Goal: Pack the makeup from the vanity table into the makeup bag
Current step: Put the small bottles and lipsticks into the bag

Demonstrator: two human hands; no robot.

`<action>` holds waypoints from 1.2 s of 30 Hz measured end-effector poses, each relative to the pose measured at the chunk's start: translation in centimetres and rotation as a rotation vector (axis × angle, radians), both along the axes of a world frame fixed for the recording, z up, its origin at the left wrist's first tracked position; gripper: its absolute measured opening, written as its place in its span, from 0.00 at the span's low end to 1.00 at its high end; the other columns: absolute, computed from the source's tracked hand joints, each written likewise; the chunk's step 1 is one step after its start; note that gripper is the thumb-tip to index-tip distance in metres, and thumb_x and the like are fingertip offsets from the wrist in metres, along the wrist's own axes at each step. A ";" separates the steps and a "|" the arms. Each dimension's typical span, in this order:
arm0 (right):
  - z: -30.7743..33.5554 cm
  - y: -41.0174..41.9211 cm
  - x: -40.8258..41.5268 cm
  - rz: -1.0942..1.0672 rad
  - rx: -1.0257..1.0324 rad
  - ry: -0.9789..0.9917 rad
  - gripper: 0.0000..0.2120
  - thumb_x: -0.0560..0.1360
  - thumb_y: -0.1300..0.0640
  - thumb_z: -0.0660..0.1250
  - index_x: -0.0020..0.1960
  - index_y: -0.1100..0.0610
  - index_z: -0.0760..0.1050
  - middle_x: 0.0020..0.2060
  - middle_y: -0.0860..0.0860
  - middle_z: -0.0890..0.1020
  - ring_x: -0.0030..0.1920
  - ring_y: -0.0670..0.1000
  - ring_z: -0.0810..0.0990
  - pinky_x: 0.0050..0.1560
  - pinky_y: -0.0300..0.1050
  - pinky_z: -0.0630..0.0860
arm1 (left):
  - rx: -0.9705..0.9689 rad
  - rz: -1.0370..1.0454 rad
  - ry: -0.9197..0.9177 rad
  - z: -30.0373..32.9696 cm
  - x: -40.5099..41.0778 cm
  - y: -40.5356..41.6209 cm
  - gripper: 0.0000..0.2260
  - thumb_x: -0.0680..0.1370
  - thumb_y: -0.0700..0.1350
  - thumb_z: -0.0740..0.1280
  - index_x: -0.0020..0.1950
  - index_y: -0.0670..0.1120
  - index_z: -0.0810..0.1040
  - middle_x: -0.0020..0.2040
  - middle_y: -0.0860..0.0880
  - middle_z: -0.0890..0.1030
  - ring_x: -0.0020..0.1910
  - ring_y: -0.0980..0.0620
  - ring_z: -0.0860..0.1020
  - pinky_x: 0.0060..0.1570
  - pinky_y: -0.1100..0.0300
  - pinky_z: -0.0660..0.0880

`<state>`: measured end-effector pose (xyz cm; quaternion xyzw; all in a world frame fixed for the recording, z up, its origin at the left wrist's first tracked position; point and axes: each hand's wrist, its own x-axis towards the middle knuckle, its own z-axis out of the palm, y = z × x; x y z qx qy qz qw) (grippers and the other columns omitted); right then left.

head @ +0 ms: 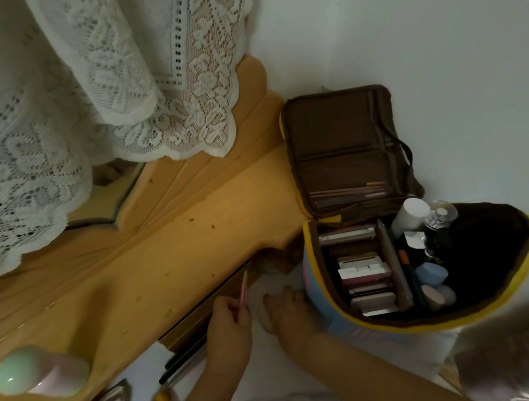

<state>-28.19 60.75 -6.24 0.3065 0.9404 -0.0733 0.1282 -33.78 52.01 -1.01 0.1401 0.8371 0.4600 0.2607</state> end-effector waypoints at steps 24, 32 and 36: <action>15.2 7.6 10.6 -0.443 -0.826 1.042 0.14 0.73 0.66 0.67 0.45 0.46 0.73 0.43 0.48 0.79 0.45 0.47 0.79 0.45 0.44 0.79 | 0.212 -0.019 -0.083 10.6 4.1 5.0 0.03 0.74 0.46 0.68 0.43 0.47 0.77 0.33 0.51 0.74 0.31 0.56 0.69 0.30 0.64 0.65; 13.3 12.2 11.5 -0.485 -0.568 0.804 0.09 0.74 0.61 0.66 0.49 0.48 0.70 0.42 0.47 0.75 0.44 0.47 0.75 0.37 0.32 0.71 | 0.011 -0.096 0.066 9.5 4.0 8.0 0.05 0.72 0.40 0.68 0.42 0.44 0.73 0.36 0.48 0.75 0.34 0.52 0.73 0.35 0.56 0.72; 13.0 12.7 12.0 -0.334 -0.562 0.643 0.10 0.74 0.62 0.66 0.48 0.49 0.71 0.42 0.44 0.76 0.45 0.46 0.76 0.42 0.35 0.73 | 0.021 -0.109 0.117 9.8 3.7 7.0 0.08 0.72 0.36 0.66 0.38 0.46 0.71 0.32 0.50 0.71 0.29 0.55 0.67 0.29 0.64 0.64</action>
